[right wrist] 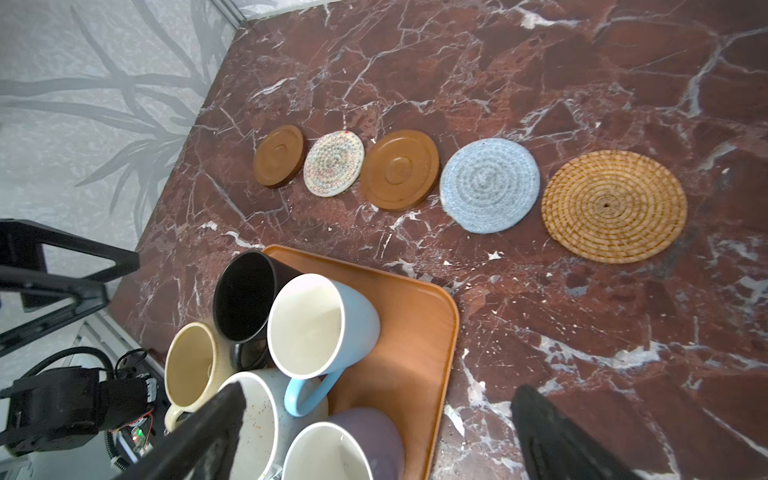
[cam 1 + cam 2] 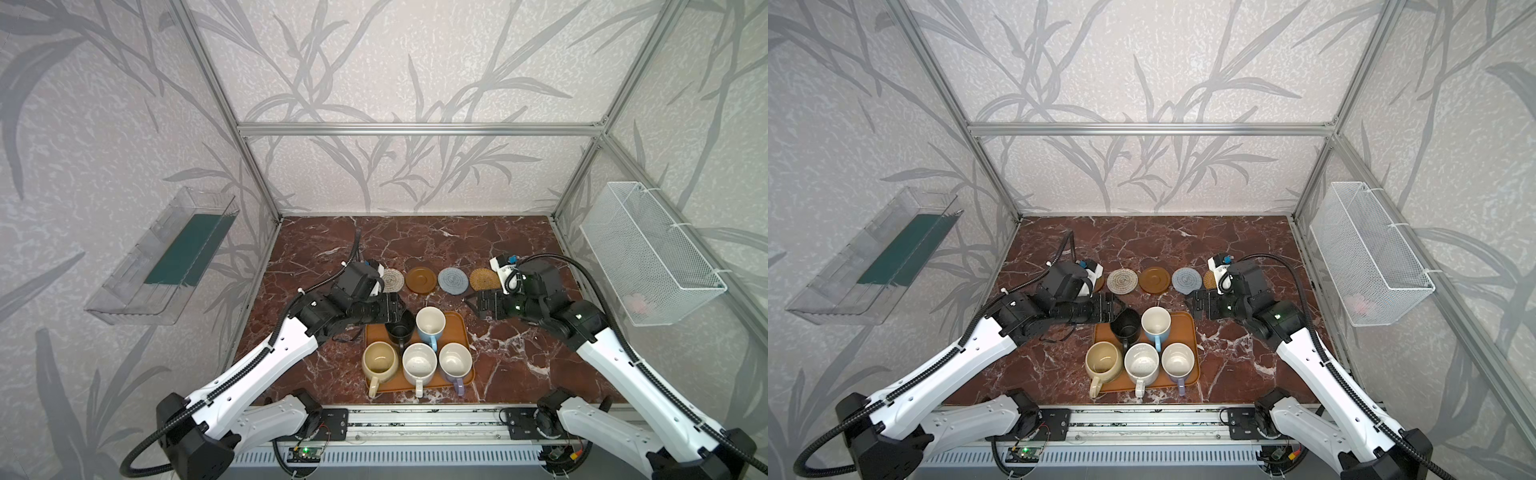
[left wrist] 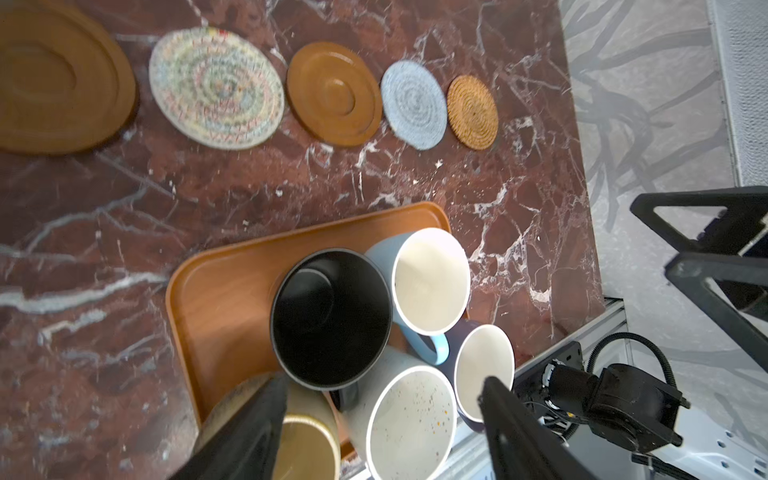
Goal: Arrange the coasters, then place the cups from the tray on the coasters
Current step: 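Raise right gripper off rattan coaster while left gripper moves over black mug, then lower left gripper down into the black mug on the tray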
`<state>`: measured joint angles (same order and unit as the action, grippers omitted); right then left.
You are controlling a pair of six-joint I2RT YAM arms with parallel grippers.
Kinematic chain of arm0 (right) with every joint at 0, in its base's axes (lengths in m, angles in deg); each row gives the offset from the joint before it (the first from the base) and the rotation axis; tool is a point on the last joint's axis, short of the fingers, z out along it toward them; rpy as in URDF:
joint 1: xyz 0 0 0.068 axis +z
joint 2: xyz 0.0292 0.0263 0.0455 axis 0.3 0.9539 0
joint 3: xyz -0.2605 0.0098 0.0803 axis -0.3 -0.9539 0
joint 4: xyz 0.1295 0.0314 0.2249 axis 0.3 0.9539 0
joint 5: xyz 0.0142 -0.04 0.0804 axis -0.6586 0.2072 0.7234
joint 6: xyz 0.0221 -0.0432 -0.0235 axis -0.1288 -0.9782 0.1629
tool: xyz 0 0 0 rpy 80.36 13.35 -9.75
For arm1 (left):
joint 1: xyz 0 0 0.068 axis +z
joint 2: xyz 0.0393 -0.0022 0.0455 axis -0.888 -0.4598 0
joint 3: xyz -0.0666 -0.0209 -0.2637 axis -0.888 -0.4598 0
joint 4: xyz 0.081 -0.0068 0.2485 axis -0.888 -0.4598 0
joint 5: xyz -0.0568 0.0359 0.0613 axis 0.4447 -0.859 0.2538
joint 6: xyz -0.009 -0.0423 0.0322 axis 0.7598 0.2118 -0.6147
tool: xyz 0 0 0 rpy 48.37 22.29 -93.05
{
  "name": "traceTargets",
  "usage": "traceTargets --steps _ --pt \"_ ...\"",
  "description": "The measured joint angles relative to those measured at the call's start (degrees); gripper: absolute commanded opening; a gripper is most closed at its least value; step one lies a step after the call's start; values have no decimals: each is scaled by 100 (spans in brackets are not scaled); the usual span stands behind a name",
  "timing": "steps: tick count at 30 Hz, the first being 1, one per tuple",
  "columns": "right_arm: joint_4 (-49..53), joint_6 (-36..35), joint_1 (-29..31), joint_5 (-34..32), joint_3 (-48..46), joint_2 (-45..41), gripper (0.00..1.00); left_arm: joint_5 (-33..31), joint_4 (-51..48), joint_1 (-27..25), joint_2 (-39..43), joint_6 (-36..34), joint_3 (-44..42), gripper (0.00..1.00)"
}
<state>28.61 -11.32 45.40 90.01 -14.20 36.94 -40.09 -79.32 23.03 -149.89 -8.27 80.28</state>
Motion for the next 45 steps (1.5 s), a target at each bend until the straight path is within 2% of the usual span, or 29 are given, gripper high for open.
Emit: traceTargets --steps 8,19,45 --pt "-236 177 225 -11 -267 -17 100 -188 -422 -507 -203 175 -140 54" --pt "-570 321 446 -9 -422 44 100 -363 -492 -1034 -673 431 -380 51" --pt "-839 343 507 -162 -807 81 97 -831 -369 -1222 -1440 450 -369 35"
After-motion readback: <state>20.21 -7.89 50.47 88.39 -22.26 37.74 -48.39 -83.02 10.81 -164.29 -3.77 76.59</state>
